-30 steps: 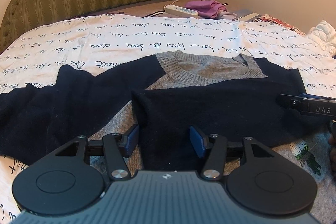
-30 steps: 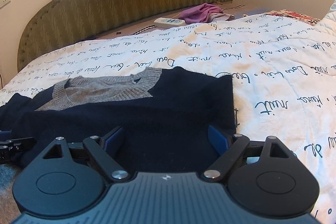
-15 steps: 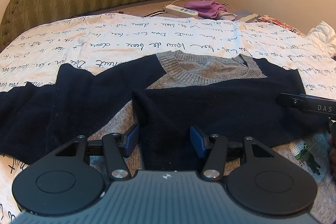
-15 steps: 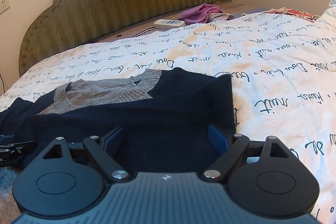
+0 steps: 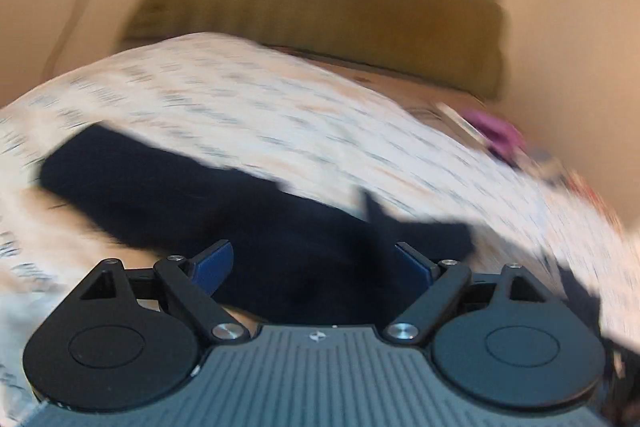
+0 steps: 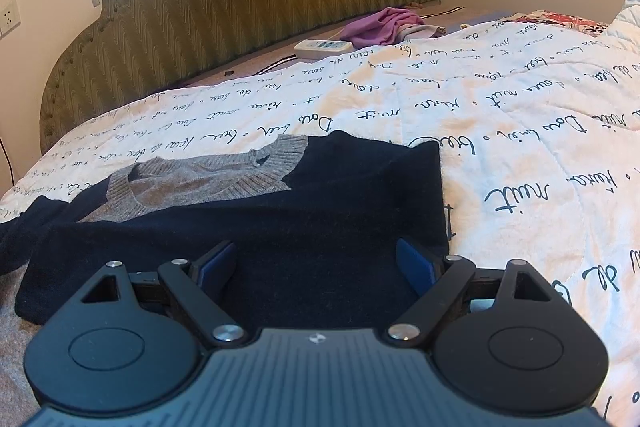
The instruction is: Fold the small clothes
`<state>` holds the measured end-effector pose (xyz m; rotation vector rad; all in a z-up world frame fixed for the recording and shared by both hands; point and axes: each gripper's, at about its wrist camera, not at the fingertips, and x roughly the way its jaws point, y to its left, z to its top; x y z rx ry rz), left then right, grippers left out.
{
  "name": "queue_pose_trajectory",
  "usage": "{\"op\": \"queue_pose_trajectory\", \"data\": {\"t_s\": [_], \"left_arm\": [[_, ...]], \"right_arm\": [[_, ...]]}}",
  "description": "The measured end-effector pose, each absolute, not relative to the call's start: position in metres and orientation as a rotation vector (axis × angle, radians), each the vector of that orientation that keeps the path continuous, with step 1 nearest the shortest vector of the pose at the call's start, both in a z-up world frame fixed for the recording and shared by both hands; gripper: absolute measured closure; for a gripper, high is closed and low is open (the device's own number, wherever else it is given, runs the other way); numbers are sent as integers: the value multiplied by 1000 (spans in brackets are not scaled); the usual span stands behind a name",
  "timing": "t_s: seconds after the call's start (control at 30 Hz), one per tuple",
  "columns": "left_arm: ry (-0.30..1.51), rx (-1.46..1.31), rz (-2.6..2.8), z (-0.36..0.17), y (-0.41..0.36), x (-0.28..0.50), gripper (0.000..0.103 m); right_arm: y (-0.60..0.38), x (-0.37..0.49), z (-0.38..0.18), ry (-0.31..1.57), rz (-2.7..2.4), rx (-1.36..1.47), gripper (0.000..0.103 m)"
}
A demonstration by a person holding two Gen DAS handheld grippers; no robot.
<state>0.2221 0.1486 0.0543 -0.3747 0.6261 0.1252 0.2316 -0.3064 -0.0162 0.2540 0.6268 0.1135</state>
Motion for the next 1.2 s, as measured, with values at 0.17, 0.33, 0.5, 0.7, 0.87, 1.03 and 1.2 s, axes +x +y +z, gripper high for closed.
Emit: {"op": "queue_pose_trajectory", "data": {"t_s": [0.17, 0.33, 0.5, 0.7, 0.87, 1.03, 1.2], "left_arm": [[633, -639, 359, 41, 230, 237, 16], [643, -605, 422, 28, 245, 257, 17], [611, -499, 499, 24, 247, 271, 55], [592, -454, 495, 25, 249, 269, 95], [497, -313, 501, 50, 209, 260, 96], [371, -81, 298, 82, 115, 244, 97], [342, 251, -10, 66, -13, 218, 96]], "right_arm": [[-306, 232, -16, 627, 113, 254, 16], [-305, 232, -17, 628, 111, 249, 16], [-305, 232, -16, 627, 109, 246, 16], [-308, 232, -17, 620, 120, 277, 15], [-308, 232, -17, 620, 118, 273, 15], [-308, 231, -17, 618, 119, 276, 15], [-310, 231, -17, 613, 125, 296, 15]]}}
